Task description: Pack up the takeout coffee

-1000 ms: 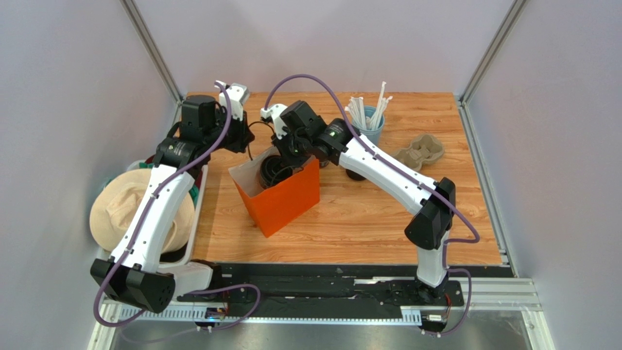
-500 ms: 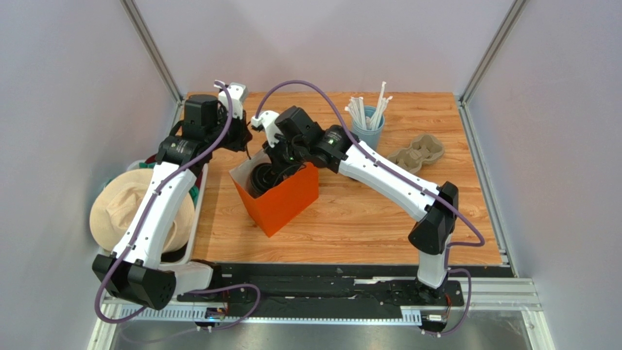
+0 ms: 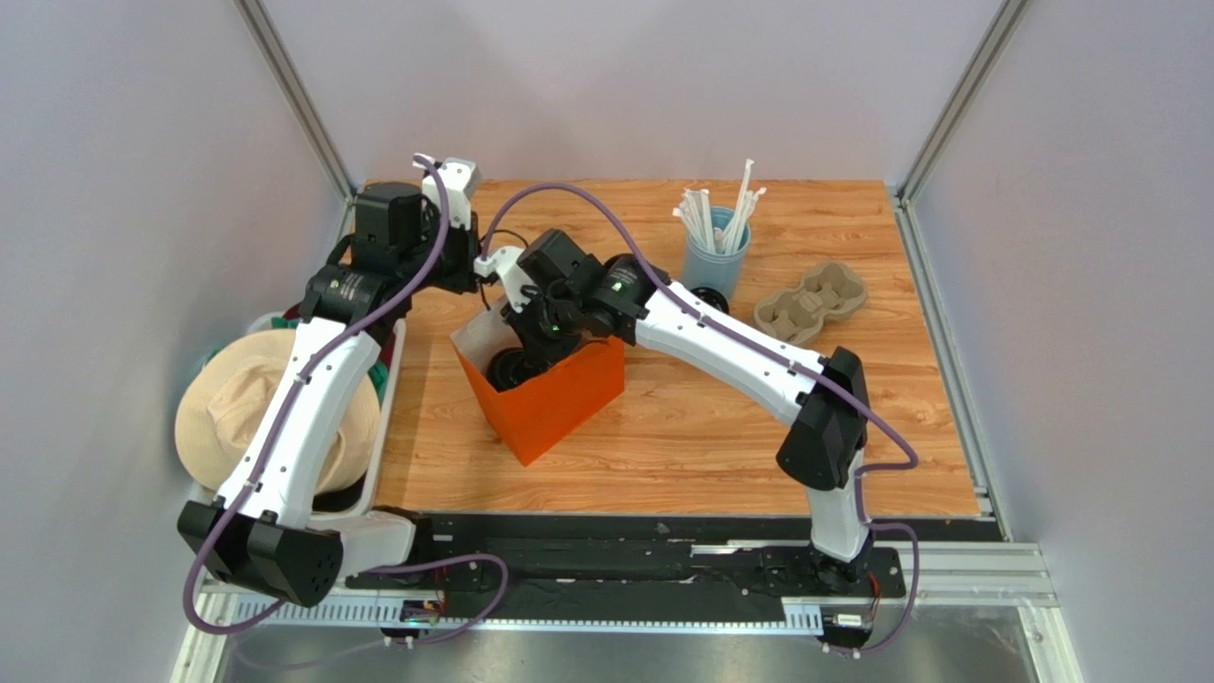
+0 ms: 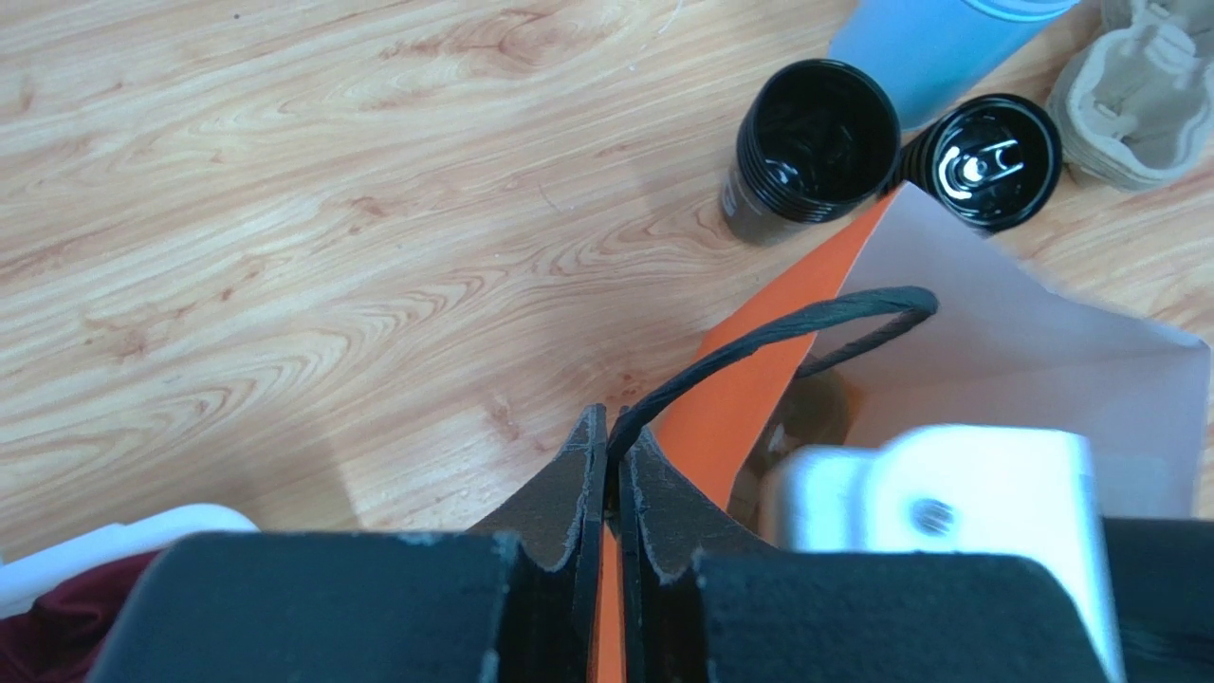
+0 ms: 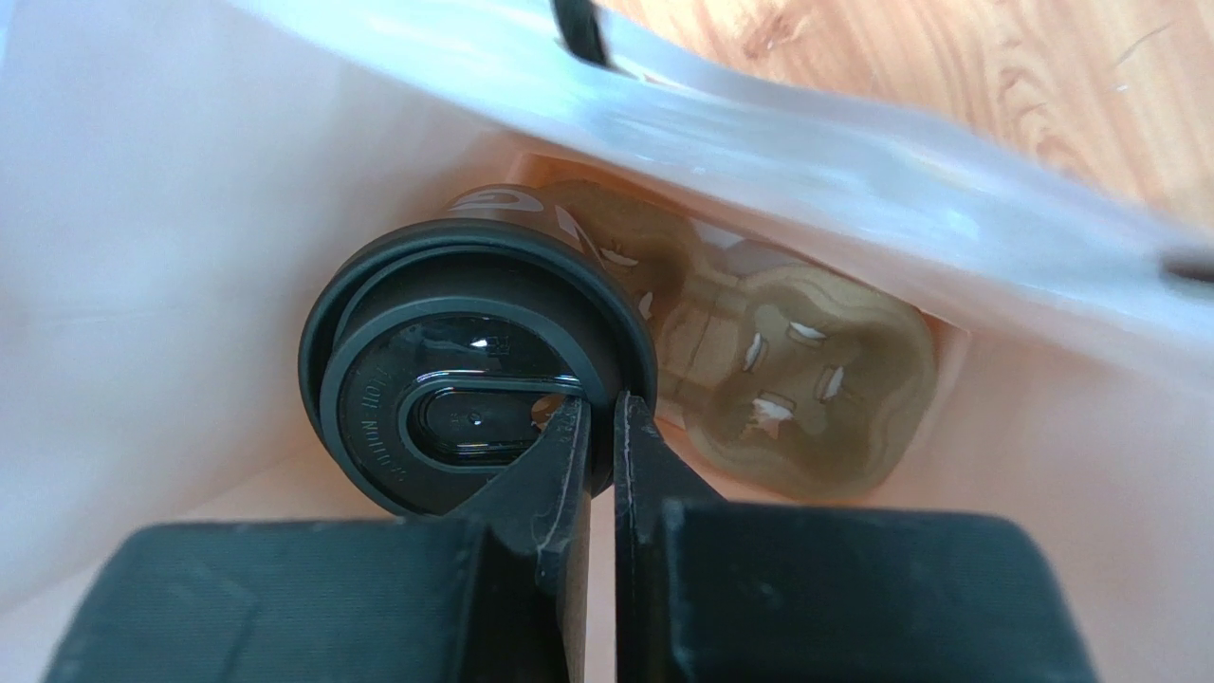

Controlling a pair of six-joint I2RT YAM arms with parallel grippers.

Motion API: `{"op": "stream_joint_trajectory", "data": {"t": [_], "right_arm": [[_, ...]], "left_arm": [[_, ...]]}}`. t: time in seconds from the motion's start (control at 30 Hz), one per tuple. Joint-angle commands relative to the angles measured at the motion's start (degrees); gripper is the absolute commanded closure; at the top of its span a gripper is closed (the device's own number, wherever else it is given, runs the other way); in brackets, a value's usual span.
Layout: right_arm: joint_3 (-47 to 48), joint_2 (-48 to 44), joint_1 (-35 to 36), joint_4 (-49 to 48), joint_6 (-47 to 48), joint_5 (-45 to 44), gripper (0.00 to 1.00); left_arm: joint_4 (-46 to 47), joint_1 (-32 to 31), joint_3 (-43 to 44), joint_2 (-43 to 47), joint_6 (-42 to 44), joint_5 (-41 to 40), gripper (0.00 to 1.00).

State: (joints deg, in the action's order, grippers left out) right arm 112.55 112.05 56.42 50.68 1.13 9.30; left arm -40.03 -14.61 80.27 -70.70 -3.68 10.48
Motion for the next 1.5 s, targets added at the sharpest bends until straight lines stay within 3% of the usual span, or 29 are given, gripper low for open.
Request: {"op": "stream_joint_trajectory", "data": {"t": [0.0,0.73,1.47], "right_arm": [[1.97,1.94,0.18,1.44,-0.07,1.33,1.00],[8.56,9.32,2.19,15.85,2.83,2.30,1.00],[7.24,14.69,3.60,17.18,2.74,0.11,1.00]], "left_arm": [[1.18,-0.07,1.30,3.54,-0.80,1.39,1.00],[3.56,-0.07,-1.52,6.10,-0.36,3.58,1.00],[4.52,-0.07,-3.36,6.62,-0.10,5.60,1.00]]}}
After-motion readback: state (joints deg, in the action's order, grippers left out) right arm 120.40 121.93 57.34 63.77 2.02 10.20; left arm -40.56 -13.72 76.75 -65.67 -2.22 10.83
